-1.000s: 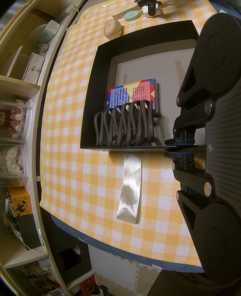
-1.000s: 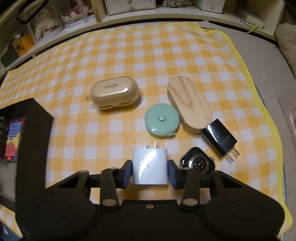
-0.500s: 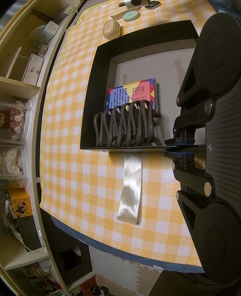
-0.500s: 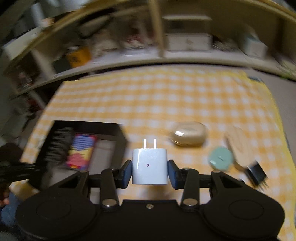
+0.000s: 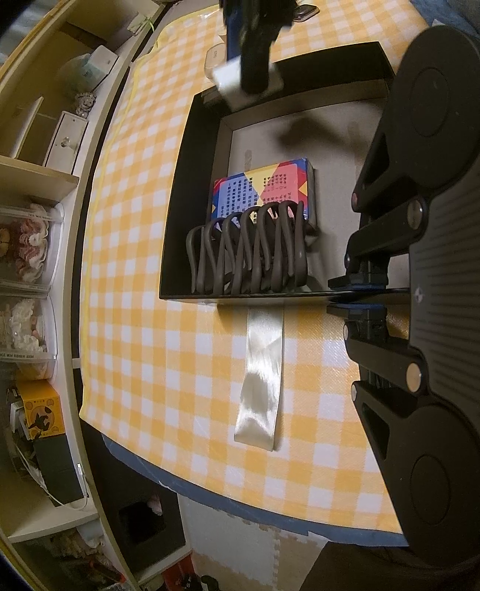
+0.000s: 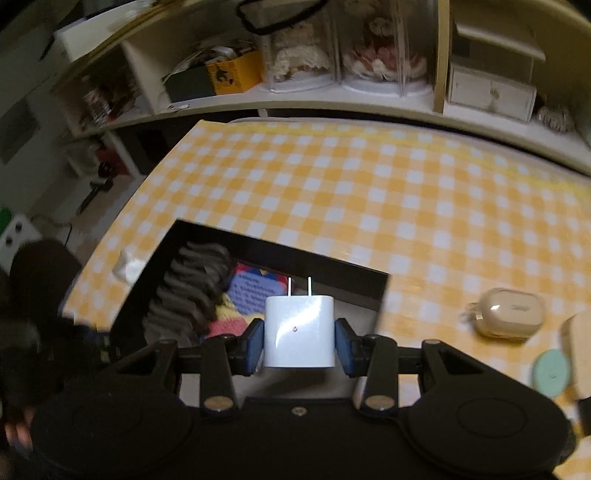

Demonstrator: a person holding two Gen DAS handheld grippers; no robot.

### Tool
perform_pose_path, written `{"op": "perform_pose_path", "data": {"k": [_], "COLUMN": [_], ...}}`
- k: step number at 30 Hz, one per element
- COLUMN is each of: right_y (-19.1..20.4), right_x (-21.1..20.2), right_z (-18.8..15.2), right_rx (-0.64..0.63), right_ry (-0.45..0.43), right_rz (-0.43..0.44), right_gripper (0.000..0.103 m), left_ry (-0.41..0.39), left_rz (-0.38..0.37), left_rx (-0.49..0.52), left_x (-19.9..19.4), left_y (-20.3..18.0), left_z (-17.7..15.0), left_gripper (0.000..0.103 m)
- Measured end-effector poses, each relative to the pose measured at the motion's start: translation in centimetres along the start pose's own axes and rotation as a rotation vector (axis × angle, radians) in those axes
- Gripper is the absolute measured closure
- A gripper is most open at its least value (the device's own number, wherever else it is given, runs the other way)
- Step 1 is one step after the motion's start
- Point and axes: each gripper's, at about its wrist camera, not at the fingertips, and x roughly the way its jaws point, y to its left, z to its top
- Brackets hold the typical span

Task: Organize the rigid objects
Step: 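Place the white charger onto the card pack in the box, release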

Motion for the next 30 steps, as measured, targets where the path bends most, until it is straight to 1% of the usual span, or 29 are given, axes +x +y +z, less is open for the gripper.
{"op": "perform_pose_path", "data": {"k": [7, 14, 15, 17, 18, 21, 30], "right_y": [2.5, 2.9, 2.8, 2.6, 2.5, 2.2, 1.9], "right_x": [3.6, 5.3, 5.5, 5.4, 5.2, 4.3, 0.8], "right_z": [1.3, 1.2, 1.2, 1.1, 1.1, 1.2, 0.8], "right_rx": [0.103, 0.224, 0.240, 0.267, 0.273, 0.279, 0.246], "right_ry": [0.033, 0.051, 0.054, 0.050, 0.048, 0.034, 0.002], "right_rz": [-0.004, -0.020, -0.020, -0.018, -0.017, -0.003, 0.004], "right_gripper": [0.061, 0.060, 0.059, 0.055, 0.051, 0.049, 0.038], "left_ry": [-0.002, -0.004, -0.004, -0.003, -0.003, -0.003, -0.003], "left_rz": [-0.008, -0.017, -0.017, -0.017, -0.017, -0.016, -0.017], "left_rx": [-0.006, -0.012, -0.013, -0.013, -0.014, -0.014, -0.014], "left_x": [0.2, 0.3, 0.4, 0.4, 0.4, 0.4, 0.4], "left_y": [-0.7, -0.6, -0.6, -0.6, -0.6, -0.7, -0.6], "left_z": [0.1, 0.2, 0.3, 0.3, 0.3, 0.4, 0.4], "left_gripper": [0.096, 0.095, 0.095, 0.095, 0.095, 0.095, 0.095]}}
